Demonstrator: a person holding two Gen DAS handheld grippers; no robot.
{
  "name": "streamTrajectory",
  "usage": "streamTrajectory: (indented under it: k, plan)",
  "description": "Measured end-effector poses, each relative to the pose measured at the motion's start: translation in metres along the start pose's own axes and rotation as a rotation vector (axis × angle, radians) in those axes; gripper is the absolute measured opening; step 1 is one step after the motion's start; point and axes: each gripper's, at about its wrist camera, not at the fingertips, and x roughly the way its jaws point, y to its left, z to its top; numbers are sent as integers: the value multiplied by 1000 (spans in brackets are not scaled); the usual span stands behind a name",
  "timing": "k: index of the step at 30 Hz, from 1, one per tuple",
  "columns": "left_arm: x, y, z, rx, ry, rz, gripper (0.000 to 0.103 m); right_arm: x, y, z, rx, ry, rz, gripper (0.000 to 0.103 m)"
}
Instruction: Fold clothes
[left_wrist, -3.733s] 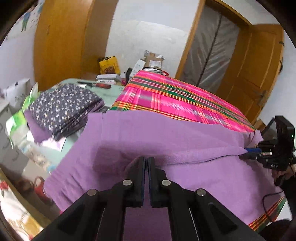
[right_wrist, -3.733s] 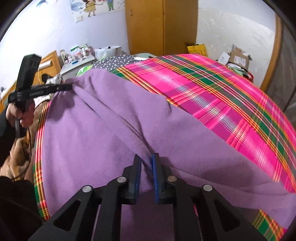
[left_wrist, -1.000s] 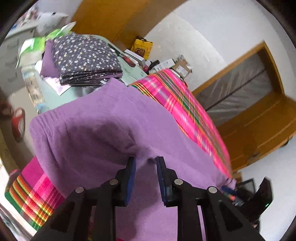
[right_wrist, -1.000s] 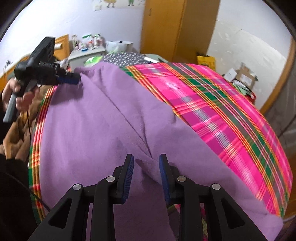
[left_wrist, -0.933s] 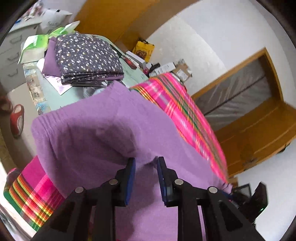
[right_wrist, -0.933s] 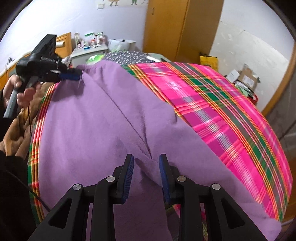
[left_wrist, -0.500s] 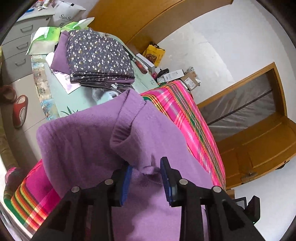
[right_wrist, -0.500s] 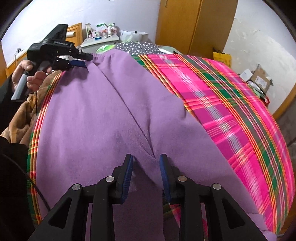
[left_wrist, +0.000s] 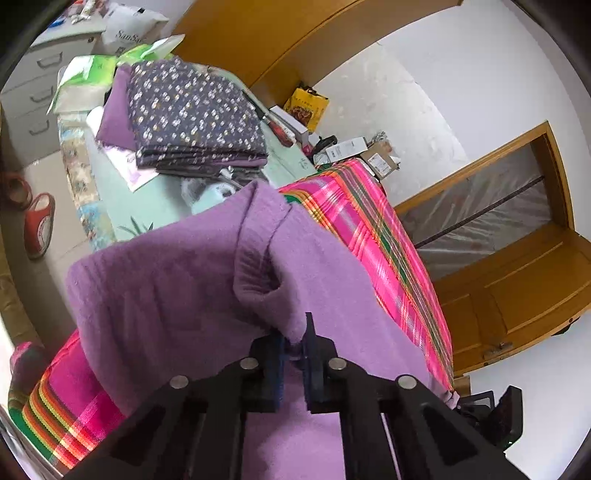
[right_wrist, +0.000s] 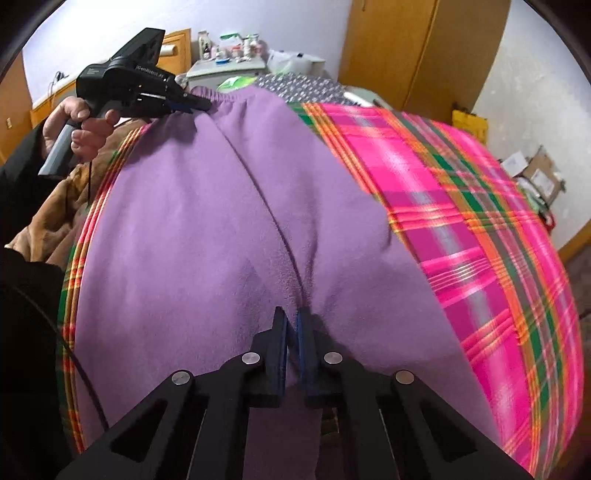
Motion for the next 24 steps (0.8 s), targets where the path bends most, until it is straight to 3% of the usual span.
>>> streamTrajectory:
  k: [13, 18, 22, 24]
  plan:
    - [-35, -70, 50, 148, -134, -126, 5, -83, 5, 28, 72, -227, -169, 4]
    - [-54, -68, 54, 163, -163, -140, 5, -96, 36, 31, 51, -253, -113, 4]
    - [-70, -43, 46, 137, -173, -125, 5, -100, 66, 32, 27, -261, -45, 4]
    - [-72, -25, 39, 115, -163, -104, 5, -84, 87, 32, 6, -227, 17, 4]
